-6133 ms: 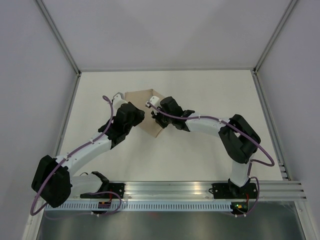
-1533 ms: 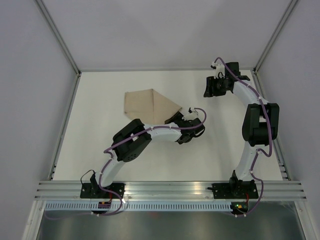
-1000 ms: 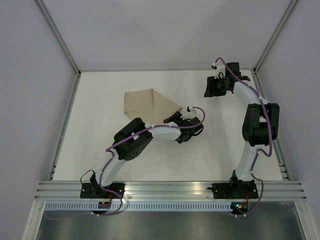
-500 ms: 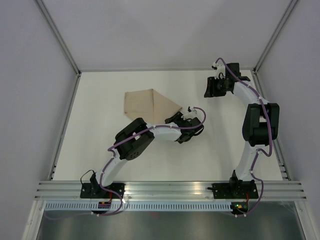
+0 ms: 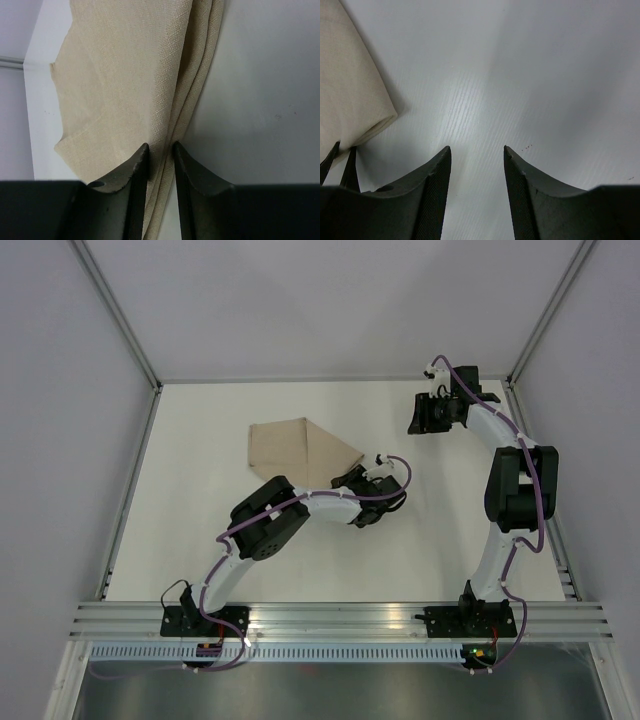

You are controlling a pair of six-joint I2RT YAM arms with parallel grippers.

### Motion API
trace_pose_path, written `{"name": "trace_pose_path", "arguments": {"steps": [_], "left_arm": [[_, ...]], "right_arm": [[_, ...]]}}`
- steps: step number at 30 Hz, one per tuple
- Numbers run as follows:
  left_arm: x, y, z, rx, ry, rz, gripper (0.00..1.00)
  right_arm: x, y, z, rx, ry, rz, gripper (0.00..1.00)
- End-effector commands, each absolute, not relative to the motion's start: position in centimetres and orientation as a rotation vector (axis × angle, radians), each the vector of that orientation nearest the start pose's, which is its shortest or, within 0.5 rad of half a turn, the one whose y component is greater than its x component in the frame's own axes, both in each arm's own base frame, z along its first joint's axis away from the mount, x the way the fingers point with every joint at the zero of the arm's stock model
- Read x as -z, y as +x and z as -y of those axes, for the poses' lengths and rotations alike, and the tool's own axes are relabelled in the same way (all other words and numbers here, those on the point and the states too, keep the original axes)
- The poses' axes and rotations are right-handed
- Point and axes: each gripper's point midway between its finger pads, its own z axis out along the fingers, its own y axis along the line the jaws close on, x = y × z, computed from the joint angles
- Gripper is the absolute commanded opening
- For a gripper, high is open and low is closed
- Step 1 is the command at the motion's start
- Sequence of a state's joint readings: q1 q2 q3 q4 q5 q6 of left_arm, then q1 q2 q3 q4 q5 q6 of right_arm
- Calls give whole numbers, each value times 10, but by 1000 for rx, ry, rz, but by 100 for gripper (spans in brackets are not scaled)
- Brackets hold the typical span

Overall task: Fold the napkin, place the utensils inside, and roll it up
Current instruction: Roll the napkin with the utensil

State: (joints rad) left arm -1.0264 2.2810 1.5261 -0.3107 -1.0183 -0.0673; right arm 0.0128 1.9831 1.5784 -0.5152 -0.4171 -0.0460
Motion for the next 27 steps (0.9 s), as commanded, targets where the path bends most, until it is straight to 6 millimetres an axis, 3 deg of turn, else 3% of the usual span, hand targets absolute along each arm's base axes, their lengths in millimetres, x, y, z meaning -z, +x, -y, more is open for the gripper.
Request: {"name": "trace_pose_path", "arguments": {"steps": [1,10,12,23,27], "left_arm": [[32,350,302,-701,850,-2124,33],[34,353,303,-677,854,-2133,15],[34,352,304,-667,858,-2140,3],[32,329,328,-363,947,-2240,2],[33,307,331,-239,981,-2291,2]], "right_arm": [[-98,486,-76,-529,-213,-2436,52],[-94,486,-76,-529,-213,-2441,51],[-94,486,-75,-527,-217,-2440,51],[-94,482,-73,-501,-268,-2438,50],[-91,477,-70,-478,-324,-2439,50]]}}
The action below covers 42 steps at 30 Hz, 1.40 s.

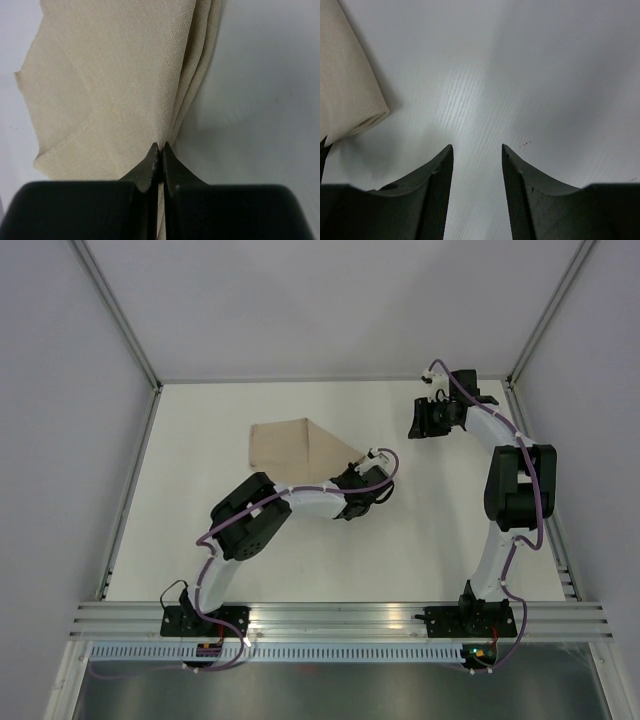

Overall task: Fold the napkin, place the utensils inside, and roll it up
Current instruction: Roll the napkin with the utensil

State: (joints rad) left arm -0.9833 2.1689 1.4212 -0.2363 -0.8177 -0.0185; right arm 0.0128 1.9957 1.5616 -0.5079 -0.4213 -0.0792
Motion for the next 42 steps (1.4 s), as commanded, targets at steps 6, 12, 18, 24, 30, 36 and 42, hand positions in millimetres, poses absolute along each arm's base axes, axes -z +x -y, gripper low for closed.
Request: {"name": "trace_pose_path", "arguments": {"steps": [6,12,18,24,30,36,42], "left_arm": [[39,270,333,-128,1075,-2312,2],[41,230,334,23,1112,-2356,2],[28,225,333,42,1082,-2331,2],[13,231,322,-24,1050,-2301,2],[-12,249,324,-74,970,-2232,32],[-35,271,322,-142,910,-2171,44],[-44,278,324,-138,894,-2148,50]], "right_arm": [[-91,472,-66,-434,-411,-2424,50],[-99,464,-67,-427,-500,-2387,50],[-106,458,-67,-408,-546,-2344,51],[-102,446,-69,-428,-571,-2350,51],[-103,444,-70,-448,-573,-2357,51],[-106,445,-69,-440,-566,-2353,52],[-107,442,-70,-444,-567,-2355,52]]}}
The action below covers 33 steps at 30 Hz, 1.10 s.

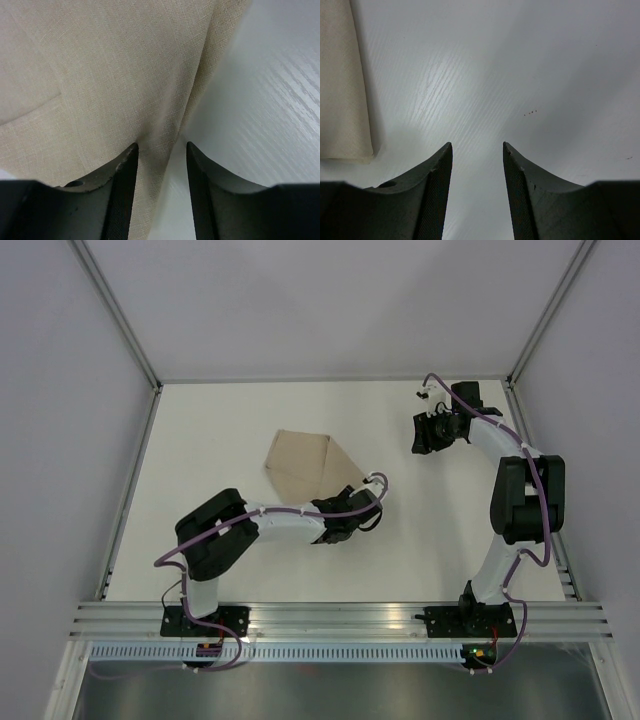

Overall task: Fold the napkin, place the utensils inside, and roll it up
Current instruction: Roll the napkin with the utensil

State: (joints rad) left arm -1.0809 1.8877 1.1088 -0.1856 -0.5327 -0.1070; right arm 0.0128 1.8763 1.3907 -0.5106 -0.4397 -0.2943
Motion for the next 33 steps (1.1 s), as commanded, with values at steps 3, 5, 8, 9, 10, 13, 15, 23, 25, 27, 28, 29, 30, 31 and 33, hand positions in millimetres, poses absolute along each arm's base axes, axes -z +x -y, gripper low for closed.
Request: {"name": "trace_pose_path", "arguments": {"steps": [3,5,8,9,10,13,15,23,25,27,28,29,30,31,33], "left_arm": [[-52,279,324,-136,893,-2109,52],[-60,284,322,-175,900,-2072,54],[-65,284,324,-232,961,-2017,57],[-68,282,329,-229,979,-1998,57],[-70,283,330,-249,977,-1979,58],[-75,280,338,-267,1015,-1930,59],[-77,272,344,-272,1060,-1888,59],[-57,271,346,-400,1114,-1858,55],[-54,275,340,-468,1094,-1852,51],[-45,278,336,-535,1101,-1850,50],[-42,278,336,-544,1110,-1850,50],[-39,279,337,-549,1114,-1851,50],[-34,278,337,-558,1124,-1855,49],[-33,278,337,-557,1125,-1859,49],[-35,277,337,-553,1120,-1860,49]], "right_arm": [[-105,441,-70,-442,-564,-2358,51],[-104,440,-69,-442,-561,-2361,51],[-105,439,-70,-448,-554,-2361,52],[-105,438,-71,-453,-553,-2361,51],[-105,437,-71,-453,-553,-2362,51],[-105,435,-71,-455,-546,-2361,51],[-107,433,-72,-459,-543,-2361,51],[-107,430,-49,-471,-454,-2382,51],[-107,429,-46,-477,-435,-2386,51],[-106,429,-45,-486,-428,-2391,51],[-105,428,-44,-488,-421,-2394,51],[-105,428,-43,-490,-417,-2396,51],[-104,427,-43,-494,-411,-2401,51],[-105,427,-42,-496,-409,-2402,51],[-106,426,-39,-489,-403,-2403,50]]}}
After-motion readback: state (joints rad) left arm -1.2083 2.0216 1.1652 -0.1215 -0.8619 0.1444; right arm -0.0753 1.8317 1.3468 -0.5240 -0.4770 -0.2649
